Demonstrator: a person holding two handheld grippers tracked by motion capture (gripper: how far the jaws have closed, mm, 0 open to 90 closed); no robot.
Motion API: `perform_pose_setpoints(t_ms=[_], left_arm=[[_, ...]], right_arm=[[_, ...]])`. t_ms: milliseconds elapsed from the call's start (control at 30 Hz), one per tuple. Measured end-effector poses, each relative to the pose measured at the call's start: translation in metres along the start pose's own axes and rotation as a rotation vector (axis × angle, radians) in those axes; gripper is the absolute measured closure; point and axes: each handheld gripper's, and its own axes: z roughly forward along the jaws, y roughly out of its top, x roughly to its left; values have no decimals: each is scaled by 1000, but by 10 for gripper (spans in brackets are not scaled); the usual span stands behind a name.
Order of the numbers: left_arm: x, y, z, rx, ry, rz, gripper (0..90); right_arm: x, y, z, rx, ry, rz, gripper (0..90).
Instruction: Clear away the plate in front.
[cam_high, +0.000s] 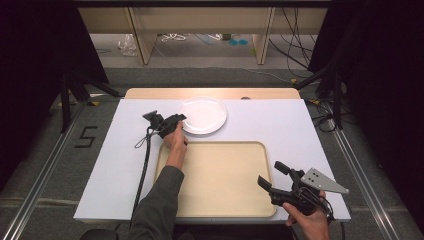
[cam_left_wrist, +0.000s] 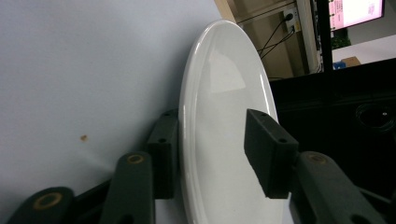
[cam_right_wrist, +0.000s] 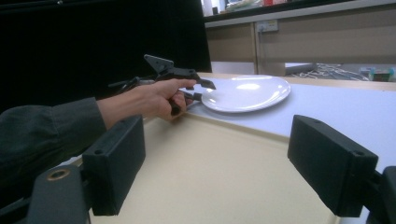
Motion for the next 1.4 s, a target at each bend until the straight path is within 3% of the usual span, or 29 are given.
perform_pose_setpoints(t_ms=[67,167,300,433,600,767,833,933,967,1133,1267,1300,1333,1400], left_arm=[[2,1,0,4,-15,-11,615],[1,1,0,12,-1,-2,634],[3,2,1,16,-15,-19,640],[3,2,1,22,4,-11,662],[5,-1,0,-5,-6,-38,721],[7,-5,-1,-40,19,-84,799],[10,-6,-1,-36,25,-80,838],[9,-8,-1,-60,5,-116,846],[8,-10,-3,-75,-6,-99,853],[5,-11,-6,-100,-25,-113,864],[7,-13,-7,-114,-31,-66,865],[7,-13,-8,-116,-39,-70,865],[7,-13,-8,-119,-44,-69,861],[2,-14,-10,-120,-58,-75,858]], right_arm=[[1,0,2,-24,12,4,205],[0,0,1,-11,1,-7,205],[1,0,2,-15,8,-6,209],[1,0,2,-17,11,-6,211],[1,0,2,-17,13,-5,212],[1,0,2,-19,13,-5,213],[0,0,1,-16,13,-6,213],[1,0,1,-10,16,3,213],[1,0,1,-11,16,2,213],[1,0,1,-26,21,1,214],[1,0,2,-40,21,0,214],[1,1,-2,25,-20,-14,214],[0,0,0,-15,9,-6,214],[0,0,1,-19,6,-11,214]])
